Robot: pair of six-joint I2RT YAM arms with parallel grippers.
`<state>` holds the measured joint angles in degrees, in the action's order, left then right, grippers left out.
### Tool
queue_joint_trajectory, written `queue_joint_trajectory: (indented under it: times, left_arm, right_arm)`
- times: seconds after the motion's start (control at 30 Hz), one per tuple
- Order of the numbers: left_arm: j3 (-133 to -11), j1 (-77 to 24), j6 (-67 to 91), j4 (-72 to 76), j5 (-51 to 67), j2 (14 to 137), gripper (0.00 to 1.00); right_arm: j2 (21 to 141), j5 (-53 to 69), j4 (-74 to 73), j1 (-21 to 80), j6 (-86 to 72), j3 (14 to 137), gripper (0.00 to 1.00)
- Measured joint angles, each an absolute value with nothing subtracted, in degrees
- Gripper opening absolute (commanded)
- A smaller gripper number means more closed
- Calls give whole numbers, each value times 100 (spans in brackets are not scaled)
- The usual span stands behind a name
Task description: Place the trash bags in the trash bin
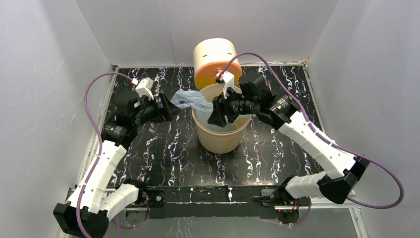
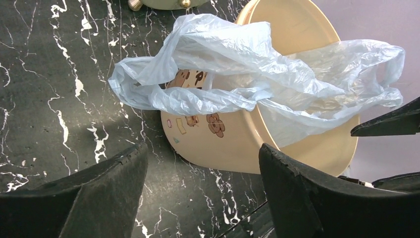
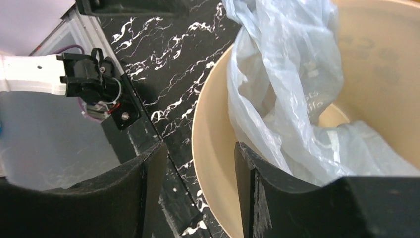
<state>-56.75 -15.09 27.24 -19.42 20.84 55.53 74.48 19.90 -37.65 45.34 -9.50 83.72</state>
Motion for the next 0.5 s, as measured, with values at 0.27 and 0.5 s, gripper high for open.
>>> queue_joint_trajectory:
  times: [0.27,0.5]
  left_arm:
    - [-5286,-1509,3048,-1752,2088,5301,81]
    - [-5282,-1509,3159,-1625,1992,5236,81]
  right_arm:
    - [7500,1280,-3647,4829,-740,8589,61]
    - [7881,1000,-3623,4825,-676,8602,51]
